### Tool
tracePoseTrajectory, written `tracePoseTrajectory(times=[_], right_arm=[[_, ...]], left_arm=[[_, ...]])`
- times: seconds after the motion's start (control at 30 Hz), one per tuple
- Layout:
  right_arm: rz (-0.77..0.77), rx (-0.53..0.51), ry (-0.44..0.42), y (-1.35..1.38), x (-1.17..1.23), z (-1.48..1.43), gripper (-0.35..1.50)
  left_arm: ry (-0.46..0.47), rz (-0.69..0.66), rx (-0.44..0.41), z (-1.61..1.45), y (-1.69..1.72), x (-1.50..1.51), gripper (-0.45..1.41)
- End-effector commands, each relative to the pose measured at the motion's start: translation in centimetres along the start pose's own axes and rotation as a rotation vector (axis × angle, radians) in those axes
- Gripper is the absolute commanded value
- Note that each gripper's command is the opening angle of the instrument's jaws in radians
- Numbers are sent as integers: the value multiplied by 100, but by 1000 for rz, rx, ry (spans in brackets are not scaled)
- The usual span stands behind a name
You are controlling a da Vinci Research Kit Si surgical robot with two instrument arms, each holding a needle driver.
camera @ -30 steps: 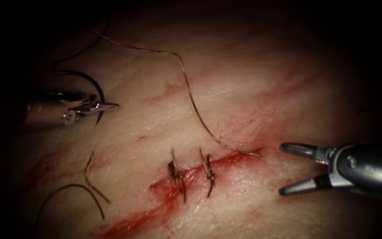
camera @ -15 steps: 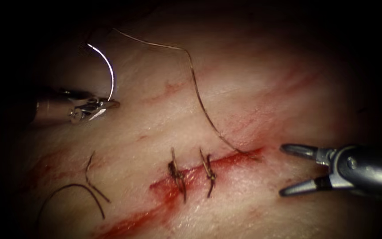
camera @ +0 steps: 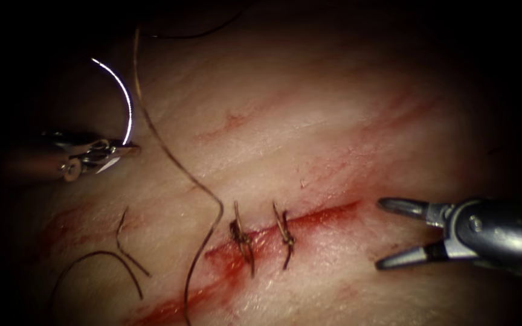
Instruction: Wound Closure
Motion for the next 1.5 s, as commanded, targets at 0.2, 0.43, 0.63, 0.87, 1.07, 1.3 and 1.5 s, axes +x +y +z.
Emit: tracePoseTrajectory(times=[0.2, 0.43, 0.63, 0.87, 1.07, 1.3, 1.5], right_arm=[[9, -6, 5, -11, 8, 21, 101], [94, -154, -124, 26, 41, 21, 91], [128, -222, -153, 48, 55, 18, 91], [289, -344, -109, 64, 59, 34, 89], [307, -418, -92, 68, 56, 54, 93], [313, -481, -63, 70, 42, 100, 96], [320, -576, -53, 68, 40, 150, 99]], left_arm=[[37, 54, 3, 0, 56, 10, -45], [63, 135, -49, 39, 139, 10, -45], [105, 146, -54, 49, 153, 11, -45], [196, 144, -79, 62, 175, 13, -45], [237, 140, -101, 66, 191, 9, -45], [271, 158, -105, 69, 211, 7, -45], [289, 177, -103, 71, 218, 5, -45]])
